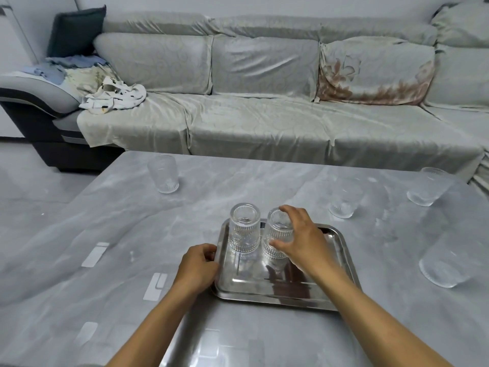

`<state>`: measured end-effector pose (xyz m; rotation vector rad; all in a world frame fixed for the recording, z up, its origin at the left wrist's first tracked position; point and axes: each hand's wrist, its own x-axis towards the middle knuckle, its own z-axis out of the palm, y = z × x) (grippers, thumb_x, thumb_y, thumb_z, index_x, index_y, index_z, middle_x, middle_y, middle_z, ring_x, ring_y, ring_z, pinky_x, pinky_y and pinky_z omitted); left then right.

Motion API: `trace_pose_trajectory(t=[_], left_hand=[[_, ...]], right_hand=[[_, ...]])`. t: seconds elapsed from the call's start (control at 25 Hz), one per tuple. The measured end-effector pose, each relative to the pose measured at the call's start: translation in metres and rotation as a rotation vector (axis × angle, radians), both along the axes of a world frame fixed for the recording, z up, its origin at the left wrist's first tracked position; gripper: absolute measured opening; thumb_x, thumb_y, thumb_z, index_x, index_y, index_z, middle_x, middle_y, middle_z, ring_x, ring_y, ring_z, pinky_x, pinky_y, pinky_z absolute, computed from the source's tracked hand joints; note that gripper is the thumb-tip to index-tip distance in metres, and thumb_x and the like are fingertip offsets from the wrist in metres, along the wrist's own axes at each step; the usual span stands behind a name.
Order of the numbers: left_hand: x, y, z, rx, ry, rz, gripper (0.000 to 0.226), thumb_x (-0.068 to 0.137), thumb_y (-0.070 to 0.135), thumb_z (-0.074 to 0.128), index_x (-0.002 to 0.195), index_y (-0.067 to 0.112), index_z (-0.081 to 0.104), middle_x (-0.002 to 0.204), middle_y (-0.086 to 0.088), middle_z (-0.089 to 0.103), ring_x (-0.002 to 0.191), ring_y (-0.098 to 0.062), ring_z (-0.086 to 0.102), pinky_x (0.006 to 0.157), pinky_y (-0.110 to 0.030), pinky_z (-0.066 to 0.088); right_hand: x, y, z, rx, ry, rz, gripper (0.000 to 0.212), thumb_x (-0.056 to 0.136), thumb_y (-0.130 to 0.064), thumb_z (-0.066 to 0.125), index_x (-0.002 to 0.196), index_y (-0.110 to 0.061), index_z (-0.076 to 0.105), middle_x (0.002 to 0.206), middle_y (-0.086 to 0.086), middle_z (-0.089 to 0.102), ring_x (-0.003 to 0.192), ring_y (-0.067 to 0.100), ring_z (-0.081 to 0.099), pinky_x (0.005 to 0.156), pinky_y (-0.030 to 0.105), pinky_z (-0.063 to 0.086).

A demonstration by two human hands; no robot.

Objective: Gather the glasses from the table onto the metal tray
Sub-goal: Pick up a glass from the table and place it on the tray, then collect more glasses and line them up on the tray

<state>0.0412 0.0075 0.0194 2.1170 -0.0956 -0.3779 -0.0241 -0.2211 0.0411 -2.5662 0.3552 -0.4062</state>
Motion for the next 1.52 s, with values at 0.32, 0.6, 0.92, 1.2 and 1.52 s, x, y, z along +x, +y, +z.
trace_pose_trajectory(t=[0.32, 0.6, 0.92, 1.2, 1.52], left_hand=[[0.001, 0.003, -0.001, -0.006, 0.018, -0.033, 0.039, 0.066, -0.008, 0.057, 0.073, 0.027, 0.073, 0.061, 0.005, 0.067, 0.055, -0.018, 0.059, 0.062, -0.031, 0.049], [-0.007, -0.001, 0.004, 0.034, -0.050, -0.027, 0.024, 0.078, 0.009, 0.063, 0.084, 0.033, 0.066, 0.089, 0.004, 0.073, 0.082, -0.020, 0.068, 0.078, -0.036, 0.055], [-0.051, -0.033, 0.003, 0.125, -0.788, -0.250, 0.039, 0.077, 0.004, 0.062, 0.114, 0.011, 0.068, 0.116, -0.006, 0.065, 0.105, -0.025, 0.057, 0.089, -0.034, 0.044], [-0.080, -0.058, 0.014, 0.046, -0.773, -0.262, 0.041, 0.074, -0.010, 0.071, 0.108, 0.012, 0.071, 0.114, 0.002, 0.064, 0.108, -0.006, 0.049, 0.093, -0.030, 0.040], [-0.103, -0.087, 0.054, -0.329, -0.126, -0.284, 0.044, 0.077, 0.031, 0.080, 0.114, 0.040, 0.059, 0.110, 0.015, 0.065, 0.100, -0.009, 0.065, 0.077, -0.027, 0.053]], right_hand=[[0.004, 0.006, 0.001, -0.015, -0.031, 0.007, 0.077, 0.073, -0.041, 0.081, 0.136, -0.031, 0.038, 0.138, -0.003, 0.047, 0.102, 0.020, 0.063, 0.081, 0.033, 0.056], [0.001, 0.005, -0.002, 0.098, 0.007, 0.007, 0.105, 0.068, -0.043, 0.084, 0.147, -0.028, 0.016, 0.151, 0.000, 0.035, 0.131, 0.021, 0.046, 0.100, 0.034, 0.044], [-0.112, -0.095, 0.013, -0.223, -0.134, -0.443, 0.069, 0.078, -0.026, 0.068, 0.140, -0.014, 0.041, 0.150, 0.012, 0.039, 0.138, 0.034, 0.034, 0.109, 0.049, 0.032], [-0.163, -0.162, 0.008, -0.282, 0.268, -0.716, 0.028, 0.089, -0.018, 0.056, 0.115, -0.010, 0.052, 0.119, 0.015, 0.062, 0.114, 0.036, 0.050, 0.081, 0.039, 0.042], [-0.123, -0.081, 0.052, 0.770, -0.233, -0.196, 0.017, 0.088, -0.011, 0.068, 0.071, -0.015, 0.065, 0.064, 0.000, 0.071, 0.066, 0.016, 0.068, 0.058, 0.027, 0.051]])
